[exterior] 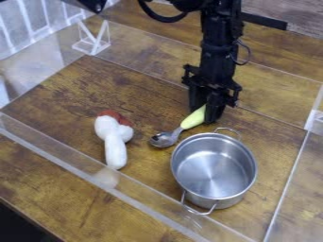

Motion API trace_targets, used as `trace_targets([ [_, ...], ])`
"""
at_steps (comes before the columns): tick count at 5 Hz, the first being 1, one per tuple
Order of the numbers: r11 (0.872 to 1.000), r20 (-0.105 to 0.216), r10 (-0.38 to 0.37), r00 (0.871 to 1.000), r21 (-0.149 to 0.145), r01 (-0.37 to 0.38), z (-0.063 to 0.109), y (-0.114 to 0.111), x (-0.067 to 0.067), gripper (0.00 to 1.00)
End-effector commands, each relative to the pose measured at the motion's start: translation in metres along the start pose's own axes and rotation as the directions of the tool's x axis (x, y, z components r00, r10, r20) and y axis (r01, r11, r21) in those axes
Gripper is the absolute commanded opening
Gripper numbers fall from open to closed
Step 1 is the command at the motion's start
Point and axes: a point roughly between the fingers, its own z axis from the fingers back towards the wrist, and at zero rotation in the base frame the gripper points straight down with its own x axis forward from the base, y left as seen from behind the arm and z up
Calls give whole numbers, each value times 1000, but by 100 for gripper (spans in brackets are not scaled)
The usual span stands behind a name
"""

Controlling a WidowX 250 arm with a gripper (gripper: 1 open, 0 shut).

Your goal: Move the green spoon to the left

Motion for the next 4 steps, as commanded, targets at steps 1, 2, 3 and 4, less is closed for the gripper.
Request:
trace_targets([
  [1,1000,114,-21,993,9,20,49,-5,2,0],
  [2,1000,130,-27,991,-2,27,60,-8,0,0],
  [3,1000,160,-28,987,9,27,81,-5,-8,0],
  [4,999,206,-16,978,40,8,113,3,-22,0],
])
